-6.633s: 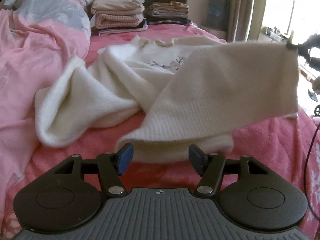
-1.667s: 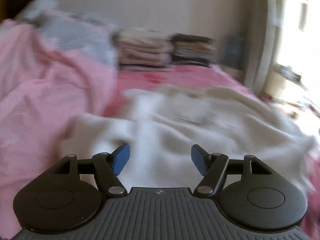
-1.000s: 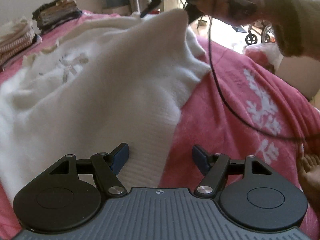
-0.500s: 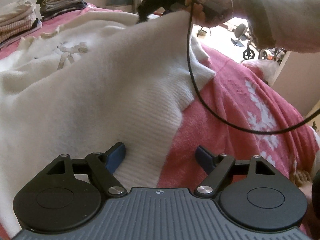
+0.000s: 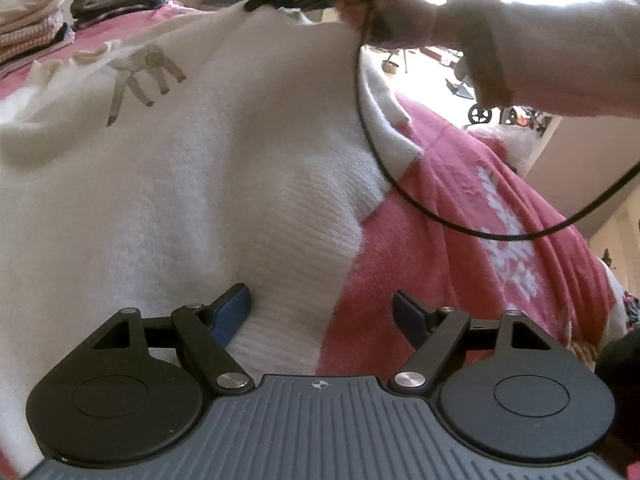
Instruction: Fold clothes
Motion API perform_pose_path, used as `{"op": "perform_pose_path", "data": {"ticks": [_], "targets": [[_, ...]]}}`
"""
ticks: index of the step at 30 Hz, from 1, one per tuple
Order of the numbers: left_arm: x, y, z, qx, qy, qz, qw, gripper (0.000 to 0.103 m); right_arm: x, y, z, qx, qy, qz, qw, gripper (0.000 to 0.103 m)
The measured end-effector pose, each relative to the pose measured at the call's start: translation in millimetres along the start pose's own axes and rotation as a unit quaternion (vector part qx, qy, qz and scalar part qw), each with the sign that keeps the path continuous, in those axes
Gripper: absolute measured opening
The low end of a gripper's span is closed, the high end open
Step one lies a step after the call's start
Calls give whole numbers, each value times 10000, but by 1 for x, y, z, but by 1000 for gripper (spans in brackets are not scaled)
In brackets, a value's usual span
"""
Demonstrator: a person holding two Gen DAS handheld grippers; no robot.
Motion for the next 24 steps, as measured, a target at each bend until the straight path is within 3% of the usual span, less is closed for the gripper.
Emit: {"op": "perform_pose_path", "data": {"ticks": [7, 10, 12, 16, 20, 24], "targets": [[2, 0, 1, 61, 69, 124, 9999, 79, 1, -3, 52, 905, 231, -555, 9941, 6], [1, 0, 0, 36, 163, 99, 9998, 79, -1, -2, 40, 828, 554, -275, 9946, 11], [1, 0, -3, 4, 232, 52, 9997, 79, 1, -7, 15, 590, 697, 97, 9958, 19], [7, -6, -20, -123, 222, -189, 9995, 79, 18, -15, -72, 377, 269, 588, 9972, 37], [27, -23, -53, -204, 135, -657, 9975, 79, 57, 1, -166, 59, -85, 922, 9957, 38], [57, -39, -87, -187, 59, -1232, 9922, 79, 100, 31, -220, -277, -21, 1087, 9937, 39]]}}
Point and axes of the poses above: each gripper's, at about its wrist camera, not at the fingertips, and z roughly the way its jaws point, y to its left, x to its underside, the point moved 8 cm from there along z, roughly the way its jaws point, and after that the axes turned 15 degrees about y, right-handed, at the moved point
